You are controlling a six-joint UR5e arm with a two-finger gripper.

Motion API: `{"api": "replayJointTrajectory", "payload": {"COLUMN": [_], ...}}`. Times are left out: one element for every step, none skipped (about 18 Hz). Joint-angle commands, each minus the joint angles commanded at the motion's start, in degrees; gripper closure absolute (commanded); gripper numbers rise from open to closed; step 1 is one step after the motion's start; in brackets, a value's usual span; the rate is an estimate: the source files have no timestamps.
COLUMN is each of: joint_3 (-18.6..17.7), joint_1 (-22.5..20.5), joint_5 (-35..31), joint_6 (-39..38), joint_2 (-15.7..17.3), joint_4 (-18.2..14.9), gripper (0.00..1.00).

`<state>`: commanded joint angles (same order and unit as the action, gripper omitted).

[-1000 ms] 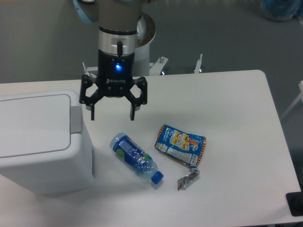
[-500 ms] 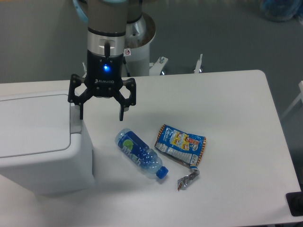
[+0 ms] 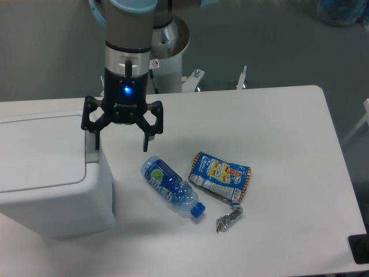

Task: Open the trash can
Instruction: 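Lower the gripper finger onto the bin lid edge and push it open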

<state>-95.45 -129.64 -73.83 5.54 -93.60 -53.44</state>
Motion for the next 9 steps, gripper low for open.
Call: {"api": "replayJointTrajectory", "payload": {"joint_3": [0.0, 0.0, 0.0, 0.0, 0.0, 0.0, 0.0, -0.09, -0.09], "joint_1": [0.0, 0.09, 0.09, 0.52, 0.62, 0.7, 0.7, 0.62, 0.7], "joint_5": [0.0, 0.0, 0.0, 0.0, 0.0, 0.0, 0.0, 0.0, 0.0], "joint_6": [0.0, 0.0, 0.0, 0.0, 0.0, 0.0, 0.0, 0.0, 0.0], "joint_2": [0.0, -0.09, -0.09, -0.26, -0.35, -0.44, -0.44, -0.61, -0.7], "joint_4": [0.0, 0.0, 0.0, 0.0, 0.0, 0.0, 0.0, 0.0, 0.0], "gripper": [0.0, 0.0, 0.0, 0.0, 0.0, 0.0, 0.0, 0.0, 0.0]}}
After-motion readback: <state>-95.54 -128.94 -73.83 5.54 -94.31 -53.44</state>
